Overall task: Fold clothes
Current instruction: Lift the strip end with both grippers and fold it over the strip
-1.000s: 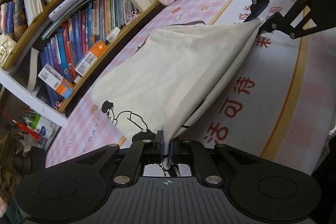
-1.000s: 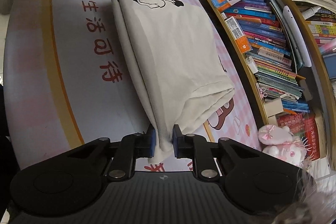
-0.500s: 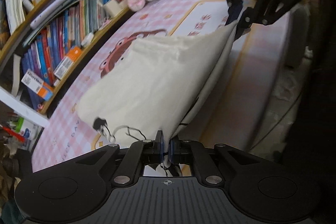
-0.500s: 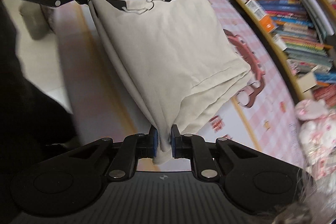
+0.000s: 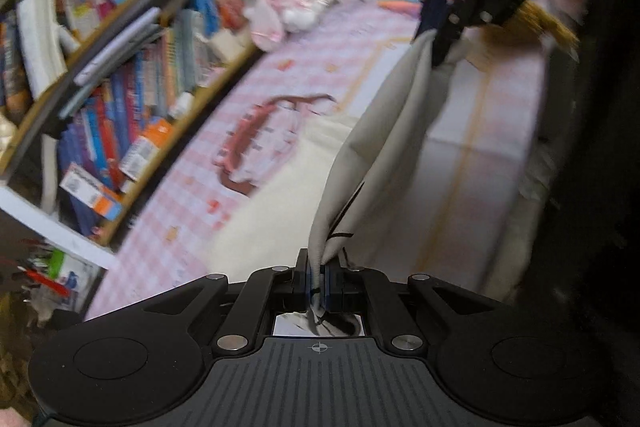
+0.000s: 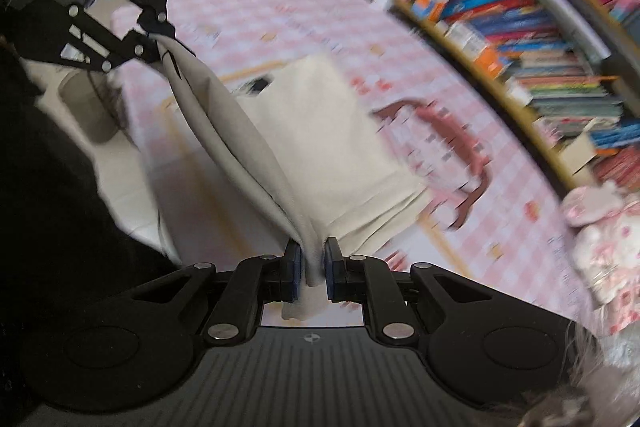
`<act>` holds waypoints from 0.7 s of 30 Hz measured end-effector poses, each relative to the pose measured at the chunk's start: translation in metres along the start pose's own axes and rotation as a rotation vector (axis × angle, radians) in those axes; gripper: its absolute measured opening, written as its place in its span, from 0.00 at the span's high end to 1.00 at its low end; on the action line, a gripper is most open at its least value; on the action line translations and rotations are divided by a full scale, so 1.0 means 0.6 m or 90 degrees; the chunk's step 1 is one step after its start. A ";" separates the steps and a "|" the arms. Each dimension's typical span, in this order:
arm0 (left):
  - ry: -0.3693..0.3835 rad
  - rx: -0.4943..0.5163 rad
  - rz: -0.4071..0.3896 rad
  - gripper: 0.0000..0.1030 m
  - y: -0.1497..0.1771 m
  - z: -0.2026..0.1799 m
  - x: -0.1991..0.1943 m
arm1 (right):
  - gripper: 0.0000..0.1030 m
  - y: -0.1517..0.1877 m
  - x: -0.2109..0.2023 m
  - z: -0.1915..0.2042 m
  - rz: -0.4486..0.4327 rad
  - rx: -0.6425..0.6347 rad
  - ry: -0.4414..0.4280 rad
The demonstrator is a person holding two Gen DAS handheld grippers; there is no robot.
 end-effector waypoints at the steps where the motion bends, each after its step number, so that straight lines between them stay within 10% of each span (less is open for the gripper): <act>1: -0.009 -0.001 0.000 0.95 -0.005 0.013 0.007 | 0.89 -0.008 0.003 -0.012 -0.008 0.002 0.009; 21: 0.028 -0.109 0.044 0.88 -0.008 0.166 0.176 | 0.89 -0.094 0.198 -0.171 0.021 0.010 0.063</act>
Point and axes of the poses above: each gripper's, at about its wrist camera, not at the fingertips, and x roughly the way its jaws point, z to its left, y to its underside, the point moved 10 cm from there along x, roughly the way its jaws point, and after that the axes turned 1 degree about y, right-handed, at the moved point
